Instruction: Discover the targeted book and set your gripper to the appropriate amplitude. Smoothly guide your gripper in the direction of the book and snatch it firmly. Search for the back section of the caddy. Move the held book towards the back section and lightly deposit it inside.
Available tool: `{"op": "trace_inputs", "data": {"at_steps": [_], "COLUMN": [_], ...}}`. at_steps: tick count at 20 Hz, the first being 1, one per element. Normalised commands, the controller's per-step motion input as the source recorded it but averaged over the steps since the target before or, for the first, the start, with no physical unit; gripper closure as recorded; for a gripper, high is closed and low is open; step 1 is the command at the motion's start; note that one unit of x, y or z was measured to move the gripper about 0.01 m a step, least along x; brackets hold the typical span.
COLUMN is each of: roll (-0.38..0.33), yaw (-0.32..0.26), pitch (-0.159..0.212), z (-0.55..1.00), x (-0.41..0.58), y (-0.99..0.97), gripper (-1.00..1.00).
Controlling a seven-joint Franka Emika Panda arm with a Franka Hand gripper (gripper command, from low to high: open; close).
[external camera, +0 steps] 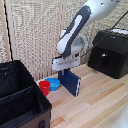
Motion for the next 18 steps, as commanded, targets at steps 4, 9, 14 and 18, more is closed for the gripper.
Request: {"op": "trace_inputs", "data": {"at_steps": [4, 9, 14, 18], "roll": [-0.048, -0.035, -0.026, -0.004], "yaw": [-0.084, -0.149, -0.309, -0.354], "pitch": [-0.012, 0.000, -0.002, 0.012], "z": [1.00, 1.00, 0.92, 0.74], "x": [-0.009, 0.055, 0.037, 0.018], "y": [0.19, 0.17, 0.06, 0.00], "gripper": [1.00, 1.00, 1.00, 1.00]}}
